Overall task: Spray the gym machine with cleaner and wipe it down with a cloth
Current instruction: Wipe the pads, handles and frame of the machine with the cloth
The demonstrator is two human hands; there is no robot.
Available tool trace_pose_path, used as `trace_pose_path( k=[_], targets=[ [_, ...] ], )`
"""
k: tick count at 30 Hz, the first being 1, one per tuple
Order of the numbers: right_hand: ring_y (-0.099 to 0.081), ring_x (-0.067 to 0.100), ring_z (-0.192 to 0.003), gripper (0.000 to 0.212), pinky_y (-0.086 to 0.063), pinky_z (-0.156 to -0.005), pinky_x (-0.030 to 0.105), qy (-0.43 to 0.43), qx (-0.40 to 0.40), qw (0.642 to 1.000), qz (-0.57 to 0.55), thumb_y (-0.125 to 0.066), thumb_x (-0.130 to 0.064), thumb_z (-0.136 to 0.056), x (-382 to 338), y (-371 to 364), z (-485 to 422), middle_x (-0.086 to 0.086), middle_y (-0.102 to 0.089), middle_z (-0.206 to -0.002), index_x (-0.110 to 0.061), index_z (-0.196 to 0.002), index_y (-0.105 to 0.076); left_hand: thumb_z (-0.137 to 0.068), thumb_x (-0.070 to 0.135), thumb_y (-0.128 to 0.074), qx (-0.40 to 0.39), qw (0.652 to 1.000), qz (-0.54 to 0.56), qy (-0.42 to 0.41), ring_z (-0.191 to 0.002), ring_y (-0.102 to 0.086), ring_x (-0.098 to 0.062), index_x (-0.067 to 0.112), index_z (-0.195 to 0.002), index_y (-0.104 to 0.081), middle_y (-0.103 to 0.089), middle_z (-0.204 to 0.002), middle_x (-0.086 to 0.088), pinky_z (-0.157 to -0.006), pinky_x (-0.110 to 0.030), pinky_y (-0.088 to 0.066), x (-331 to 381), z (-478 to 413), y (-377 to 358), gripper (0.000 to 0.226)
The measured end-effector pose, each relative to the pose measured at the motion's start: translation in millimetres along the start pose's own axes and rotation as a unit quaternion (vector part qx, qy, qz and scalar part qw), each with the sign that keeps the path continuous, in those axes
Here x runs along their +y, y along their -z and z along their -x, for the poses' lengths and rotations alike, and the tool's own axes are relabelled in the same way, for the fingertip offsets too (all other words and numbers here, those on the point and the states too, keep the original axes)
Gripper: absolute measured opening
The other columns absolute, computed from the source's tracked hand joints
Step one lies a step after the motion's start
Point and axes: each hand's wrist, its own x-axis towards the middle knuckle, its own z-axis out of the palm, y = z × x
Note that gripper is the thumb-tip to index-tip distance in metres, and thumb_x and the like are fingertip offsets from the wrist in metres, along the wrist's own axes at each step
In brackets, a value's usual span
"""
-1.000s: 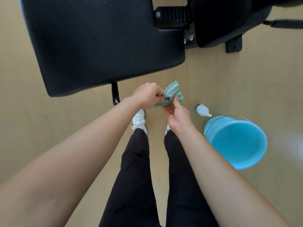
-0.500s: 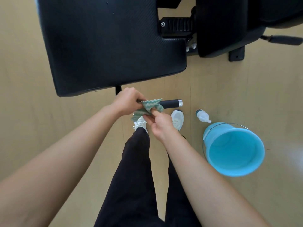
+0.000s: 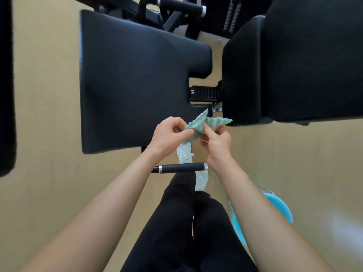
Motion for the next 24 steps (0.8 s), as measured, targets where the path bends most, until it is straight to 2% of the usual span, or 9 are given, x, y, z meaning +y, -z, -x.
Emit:
trace_pose_path(
  k=[3,6,9,11,13,16,18,20,24],
  targets=[
    [-0.065,0.017,-0.075,0.005,-0.05,-0.058,0.028,0.058,0.018,0.998,0.021,-0.07,-0.017,-0.098,-44.5,-18.1,-14.8,0.009,-0.071,-0.098,-0.017,-0.101,-0.066,-0.089,0.026,-0.076,0.068,0.996,0.043,-0.033,-0.064,-0.058,-0.01,0.019,-0.078,-0.064,-0.065,-0.077,0.006,-0.06,-0.026,-0.048,33.3,-26.4,6.2,0.018],
    [-0.071,0.026,-0.09,0.009,-0.057,-0.072,0.038,0.095,0.028,0.994,0.047,-0.071,-0.023,-0.098,-86.1,-41.6,-28.7,0.014,-0.074,-0.11,-0.018,-0.105,-0.067,-0.095,0.029,-0.071,0.123,0.989,0.07,-0.051,-0.063,-0.059,-0.005,0.019,-0.086,-0.061,-0.065,-0.077,0.008,-0.057,-0.019,-0.049,62.4,-56.2,16.8,0.017],
    [-0.073,0.024,-0.093,0.01,-0.059,-0.073,0.037,0.139,0.035,0.987,0.067,-0.069,-0.024,-0.099,-128.3,-68.1,-49.1,0.01,-0.075,-0.107,-0.017,-0.106,-0.067,-0.094,0.029,-0.072,0.176,0.978,0.095,-0.058,-0.071,-0.063,-0.001,0.021,-0.093,-0.063,-0.067,-0.082,0.009,-0.061,-0.014,-0.048,87.5,-89.1,29.2,0.011],
    [-0.074,0.019,-0.095,0.007,-0.062,-0.076,0.034,0.164,0.047,0.981,0.092,-0.068,-0.023,-0.099,-152.1,-84.3,-64.7,0.003,-0.075,-0.104,-0.02,-0.105,-0.067,-0.091,0.024,-0.075,0.183,0.976,0.108,-0.056,-0.078,-0.067,-0.003,0.024,-0.099,-0.068,-0.07,-0.086,0.009,-0.066,-0.011,-0.05,99.4,-110.2,36.3,0.011],
    [-0.073,0.016,-0.096,0.007,-0.063,-0.079,0.035,0.172,0.051,0.977,0.114,-0.068,-0.023,-0.099,-171.1,-99.3,-85.0,-0.001,-0.074,-0.104,-0.022,-0.106,-0.066,-0.091,0.02,-0.076,0.177,0.976,0.119,-0.052,-0.084,-0.069,-0.004,0.025,-0.101,-0.073,-0.072,-0.089,0.01,-0.071,-0.014,-0.055,107.4,-131.1,41.9,0.012],
    [-0.072,0.015,-0.099,0.011,-0.063,-0.087,0.043,0.18,0.055,0.971,0.147,-0.069,-0.024,-0.098,-197.4,-121.9,-120.8,-0.002,-0.073,-0.106,-0.022,-0.109,-0.067,-0.093,0.021,-0.074,0.195,0.971,0.14,-0.02,-0.09,-0.068,-0.004,0.025,-0.101,-0.077,-0.072,-0.096,0.01,-0.078,-0.021,-0.058,113.8,-165.6,50.0,0.009],
    [-0.071,0.014,-0.099,0.01,-0.062,-0.09,0.045,0.19,0.051,0.967,0.159,-0.07,-0.024,-0.097,-212.2,-140.0,-146.0,-0.003,-0.072,-0.106,-0.024,-0.106,-0.066,-0.094,0.027,-0.074,0.222,0.966,0.132,0.001,-0.092,-0.064,-0.007,0.026,-0.102,-0.076,-0.066,-0.101,0.007,-0.077,-0.021,-0.054,116.9,-193.6,56.0,0.009],
    [-0.069,0.012,-0.096,0.009,-0.062,-0.09,0.044,0.202,0.047,0.963,0.175,-0.07,-0.024,-0.097,-224.2,-160.6,-171.6,-0.004,-0.071,-0.103,-0.024,-0.104,-0.065,-0.094,0.03,-0.074,0.25,0.957,0.145,0.036,-0.089,-0.063,-0.009,0.028,-0.101,-0.076,-0.063,-0.098,0.005,-0.074,-0.02,-0.05,119.7,-226.3,63.5,0.008],
    [-0.067,0.013,-0.096,0.01,-0.06,-0.087,0.037,0.227,0.051,0.945,0.23,-0.072,-0.026,-0.095,-242.9,-202.1,-223.2,-0.008,-0.068,-0.099,-0.024,-0.1,-0.063,-0.093,0.028,-0.074,0.274,0.92,0.252,0.126,-0.086,-0.072,-0.012,0.033,-0.089,-0.073,-0.075,-0.084,0.008,-0.082,-0.037,-0.061,126.6,-294.2,78.1,0.006]
  ],
)
